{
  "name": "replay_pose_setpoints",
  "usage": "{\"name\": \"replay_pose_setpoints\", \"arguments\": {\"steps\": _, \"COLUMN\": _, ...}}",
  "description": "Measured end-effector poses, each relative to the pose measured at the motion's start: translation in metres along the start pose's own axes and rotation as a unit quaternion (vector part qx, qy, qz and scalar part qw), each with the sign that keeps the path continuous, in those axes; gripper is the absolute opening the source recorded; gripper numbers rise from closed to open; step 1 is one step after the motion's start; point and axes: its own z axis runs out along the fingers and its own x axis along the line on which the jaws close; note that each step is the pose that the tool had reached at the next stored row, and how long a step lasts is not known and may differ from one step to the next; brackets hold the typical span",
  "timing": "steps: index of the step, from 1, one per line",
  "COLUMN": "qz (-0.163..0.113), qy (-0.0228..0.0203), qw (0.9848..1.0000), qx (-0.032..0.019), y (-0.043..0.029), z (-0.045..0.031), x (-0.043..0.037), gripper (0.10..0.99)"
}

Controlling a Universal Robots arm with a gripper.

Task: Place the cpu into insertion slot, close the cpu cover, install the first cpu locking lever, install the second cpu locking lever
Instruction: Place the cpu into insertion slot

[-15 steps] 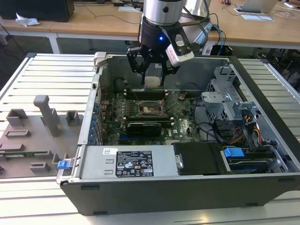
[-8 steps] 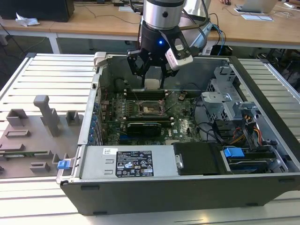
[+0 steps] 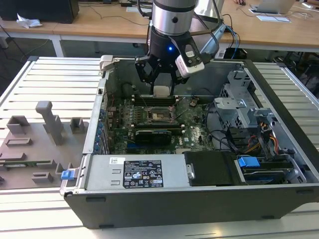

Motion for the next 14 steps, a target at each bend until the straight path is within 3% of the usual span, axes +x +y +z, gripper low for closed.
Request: {"name": "replay_pose_setpoints", "arguments": {"steps": 14, "qz": 0.000, "qy": 0.0000, "qw": 1.0000, "qx": 0.0000, "y": -0.0011, "z": 0.0121, "x": -0.0002, "gripper": 0.541}}
